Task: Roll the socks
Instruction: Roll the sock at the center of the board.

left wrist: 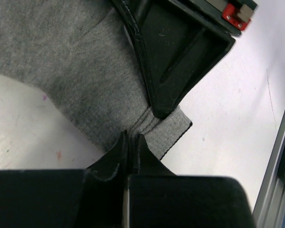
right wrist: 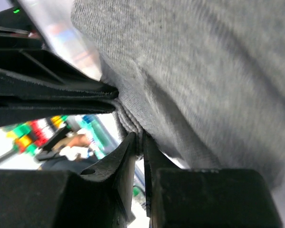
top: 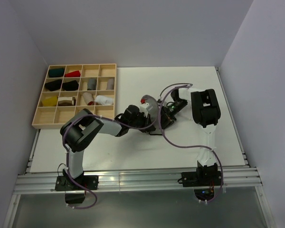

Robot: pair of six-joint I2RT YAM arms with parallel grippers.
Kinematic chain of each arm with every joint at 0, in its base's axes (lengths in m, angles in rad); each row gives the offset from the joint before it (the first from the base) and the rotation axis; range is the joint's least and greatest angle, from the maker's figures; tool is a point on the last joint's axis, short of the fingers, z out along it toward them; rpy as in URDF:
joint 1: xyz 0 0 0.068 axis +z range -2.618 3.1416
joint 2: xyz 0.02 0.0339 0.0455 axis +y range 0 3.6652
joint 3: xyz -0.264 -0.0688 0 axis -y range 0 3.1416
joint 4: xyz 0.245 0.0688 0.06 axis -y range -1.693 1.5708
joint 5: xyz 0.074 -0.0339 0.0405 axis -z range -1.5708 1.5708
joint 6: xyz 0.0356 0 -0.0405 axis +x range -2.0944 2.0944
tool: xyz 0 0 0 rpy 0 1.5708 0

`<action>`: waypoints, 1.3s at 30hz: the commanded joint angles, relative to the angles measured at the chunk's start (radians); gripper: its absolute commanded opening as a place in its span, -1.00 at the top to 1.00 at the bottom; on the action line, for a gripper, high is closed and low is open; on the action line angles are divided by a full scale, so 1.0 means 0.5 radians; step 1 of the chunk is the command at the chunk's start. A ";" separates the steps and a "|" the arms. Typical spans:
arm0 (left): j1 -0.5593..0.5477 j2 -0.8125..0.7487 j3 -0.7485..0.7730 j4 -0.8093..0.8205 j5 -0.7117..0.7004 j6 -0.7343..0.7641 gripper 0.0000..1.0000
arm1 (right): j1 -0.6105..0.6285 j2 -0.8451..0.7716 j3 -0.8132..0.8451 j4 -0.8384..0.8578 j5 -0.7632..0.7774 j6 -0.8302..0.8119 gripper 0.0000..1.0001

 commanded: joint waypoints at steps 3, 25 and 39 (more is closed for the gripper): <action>-0.044 0.115 0.153 -0.634 -0.149 -0.074 0.99 | -0.008 -0.303 -0.134 0.378 0.354 0.135 0.61; -0.016 0.249 0.546 -1.685 0.256 -0.421 0.99 | 0.013 -1.607 -0.937 1.164 0.692 -0.358 0.21; 0.103 0.366 0.635 -2.016 0.468 -0.304 0.99 | 0.730 -2.197 -1.603 1.517 1.124 -0.739 -0.10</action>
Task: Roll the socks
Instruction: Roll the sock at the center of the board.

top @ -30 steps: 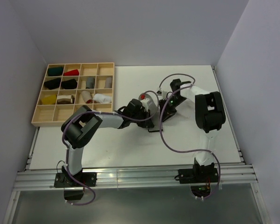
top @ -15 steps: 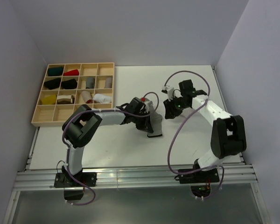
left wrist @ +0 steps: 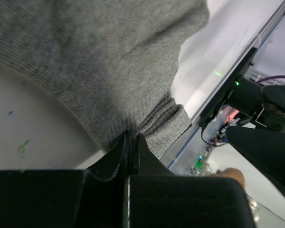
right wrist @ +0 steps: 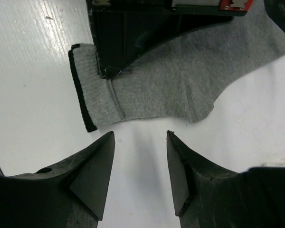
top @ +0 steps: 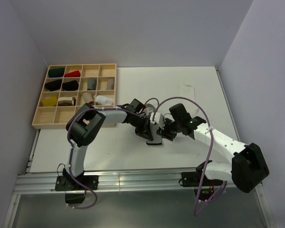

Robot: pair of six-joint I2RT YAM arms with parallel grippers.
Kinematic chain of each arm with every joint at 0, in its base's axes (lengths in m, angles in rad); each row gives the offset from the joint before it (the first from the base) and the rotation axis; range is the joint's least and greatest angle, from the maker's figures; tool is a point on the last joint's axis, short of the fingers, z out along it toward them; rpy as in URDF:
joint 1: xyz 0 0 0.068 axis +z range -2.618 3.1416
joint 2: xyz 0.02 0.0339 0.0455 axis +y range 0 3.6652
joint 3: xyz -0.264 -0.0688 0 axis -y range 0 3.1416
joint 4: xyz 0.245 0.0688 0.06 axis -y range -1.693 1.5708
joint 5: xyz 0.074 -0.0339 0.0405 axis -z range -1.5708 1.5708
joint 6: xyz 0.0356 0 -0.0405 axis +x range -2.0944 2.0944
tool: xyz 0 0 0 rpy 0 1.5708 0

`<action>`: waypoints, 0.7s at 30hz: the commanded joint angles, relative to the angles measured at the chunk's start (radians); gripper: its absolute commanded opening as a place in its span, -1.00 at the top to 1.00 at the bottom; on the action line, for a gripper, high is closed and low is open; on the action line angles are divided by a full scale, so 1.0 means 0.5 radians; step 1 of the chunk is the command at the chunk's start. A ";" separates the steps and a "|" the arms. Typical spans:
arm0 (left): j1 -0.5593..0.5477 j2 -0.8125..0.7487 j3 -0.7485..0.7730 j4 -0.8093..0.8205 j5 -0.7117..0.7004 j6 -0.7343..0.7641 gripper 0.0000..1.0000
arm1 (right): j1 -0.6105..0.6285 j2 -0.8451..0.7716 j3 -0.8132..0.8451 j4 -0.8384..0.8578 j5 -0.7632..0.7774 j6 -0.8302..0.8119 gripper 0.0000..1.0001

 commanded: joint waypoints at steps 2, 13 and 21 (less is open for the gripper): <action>0.023 0.150 -0.027 -0.429 -0.168 0.138 0.99 | 0.145 -0.031 -0.040 0.156 0.157 -0.068 -0.14; 0.029 0.248 0.136 -0.545 -0.165 0.169 0.99 | 0.559 0.067 -0.080 0.162 0.360 -0.043 -0.25; 0.029 0.269 0.158 -0.539 -0.150 0.172 0.99 | 0.713 0.239 -0.080 0.242 0.455 -0.003 -0.26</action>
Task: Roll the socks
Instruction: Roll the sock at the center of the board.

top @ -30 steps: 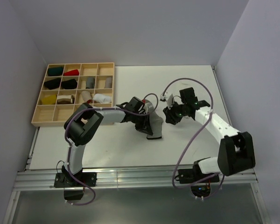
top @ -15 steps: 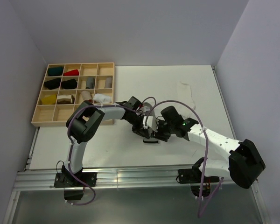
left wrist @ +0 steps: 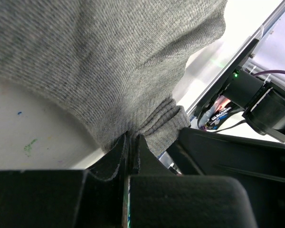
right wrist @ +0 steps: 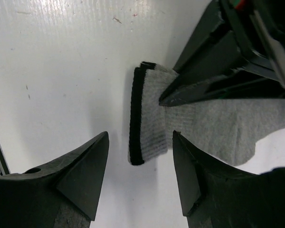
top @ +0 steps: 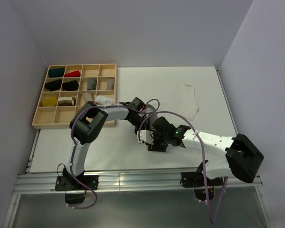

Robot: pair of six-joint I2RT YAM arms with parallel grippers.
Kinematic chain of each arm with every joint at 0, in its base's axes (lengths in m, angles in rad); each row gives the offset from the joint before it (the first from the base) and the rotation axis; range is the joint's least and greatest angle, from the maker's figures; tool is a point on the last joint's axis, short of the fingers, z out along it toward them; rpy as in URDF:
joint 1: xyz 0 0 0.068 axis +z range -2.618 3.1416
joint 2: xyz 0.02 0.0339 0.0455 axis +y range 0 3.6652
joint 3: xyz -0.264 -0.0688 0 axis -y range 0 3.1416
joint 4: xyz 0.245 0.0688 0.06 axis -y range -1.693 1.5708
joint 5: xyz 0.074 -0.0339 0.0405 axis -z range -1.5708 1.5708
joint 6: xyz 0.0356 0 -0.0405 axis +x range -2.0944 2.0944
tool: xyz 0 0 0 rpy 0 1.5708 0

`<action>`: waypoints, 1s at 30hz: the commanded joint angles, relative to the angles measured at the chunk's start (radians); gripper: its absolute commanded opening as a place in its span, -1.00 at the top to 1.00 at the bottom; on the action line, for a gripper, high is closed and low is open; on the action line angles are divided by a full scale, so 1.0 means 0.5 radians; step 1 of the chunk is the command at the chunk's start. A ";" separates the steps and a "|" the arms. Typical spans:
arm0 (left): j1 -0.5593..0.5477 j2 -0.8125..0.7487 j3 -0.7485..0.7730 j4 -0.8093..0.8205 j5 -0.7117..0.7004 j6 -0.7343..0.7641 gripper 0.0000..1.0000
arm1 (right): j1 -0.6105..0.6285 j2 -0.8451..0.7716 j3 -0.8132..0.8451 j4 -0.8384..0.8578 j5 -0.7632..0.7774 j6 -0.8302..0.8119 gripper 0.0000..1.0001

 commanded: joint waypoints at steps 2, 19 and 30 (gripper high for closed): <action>-0.009 0.133 -0.056 -0.172 -0.264 0.120 0.99 | 0.047 0.102 0.033 0.134 0.084 0.035 -0.25; 0.052 -0.021 -0.268 0.336 -0.107 -0.260 0.61 | -0.511 0.301 0.173 -0.181 -0.483 -0.020 0.49; 0.064 -0.201 -0.559 0.956 -0.230 -0.646 0.58 | -0.876 0.960 0.591 -0.865 -0.993 -0.281 0.52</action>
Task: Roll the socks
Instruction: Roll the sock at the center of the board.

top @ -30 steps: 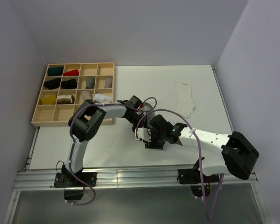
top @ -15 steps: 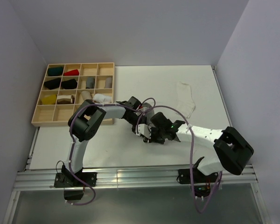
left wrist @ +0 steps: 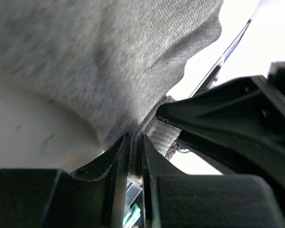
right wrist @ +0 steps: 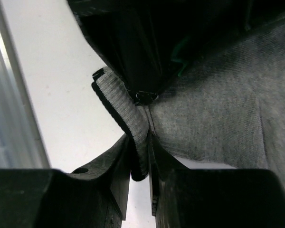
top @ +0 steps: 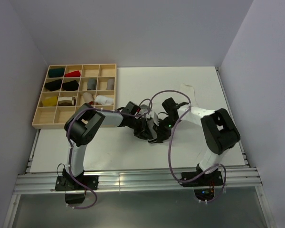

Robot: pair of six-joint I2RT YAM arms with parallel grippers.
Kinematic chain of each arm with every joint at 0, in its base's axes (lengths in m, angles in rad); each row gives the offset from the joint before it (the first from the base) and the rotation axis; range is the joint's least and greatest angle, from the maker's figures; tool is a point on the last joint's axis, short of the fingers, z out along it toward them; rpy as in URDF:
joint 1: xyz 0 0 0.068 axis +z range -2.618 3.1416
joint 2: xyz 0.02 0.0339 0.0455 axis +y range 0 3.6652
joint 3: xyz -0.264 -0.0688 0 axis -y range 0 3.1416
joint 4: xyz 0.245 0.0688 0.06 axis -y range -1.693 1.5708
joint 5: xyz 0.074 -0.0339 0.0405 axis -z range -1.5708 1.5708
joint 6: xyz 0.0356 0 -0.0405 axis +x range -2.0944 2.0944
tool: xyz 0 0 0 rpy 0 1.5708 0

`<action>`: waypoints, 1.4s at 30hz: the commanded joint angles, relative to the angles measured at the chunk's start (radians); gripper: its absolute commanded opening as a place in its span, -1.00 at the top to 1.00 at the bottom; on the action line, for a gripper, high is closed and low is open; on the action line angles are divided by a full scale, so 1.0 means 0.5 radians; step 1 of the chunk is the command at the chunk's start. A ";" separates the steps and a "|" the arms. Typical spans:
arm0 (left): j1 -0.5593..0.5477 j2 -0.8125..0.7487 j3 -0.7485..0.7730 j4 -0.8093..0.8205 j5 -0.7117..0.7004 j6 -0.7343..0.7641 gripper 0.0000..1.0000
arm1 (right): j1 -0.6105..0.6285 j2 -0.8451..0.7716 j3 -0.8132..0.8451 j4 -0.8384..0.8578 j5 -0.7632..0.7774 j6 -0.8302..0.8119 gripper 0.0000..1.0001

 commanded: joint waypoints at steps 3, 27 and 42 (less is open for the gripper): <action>0.018 -0.140 -0.237 0.423 -0.379 -0.135 0.55 | -0.166 0.321 0.228 -0.571 -0.106 -0.220 0.52; -0.077 -0.892 -0.952 1.521 -1.082 0.561 0.10 | -0.301 1.057 0.956 -1.164 -0.140 -0.089 0.52; -0.310 -0.552 -0.704 1.467 -0.775 1.006 -0.12 | -0.325 1.214 1.085 -1.256 -0.180 -0.055 0.52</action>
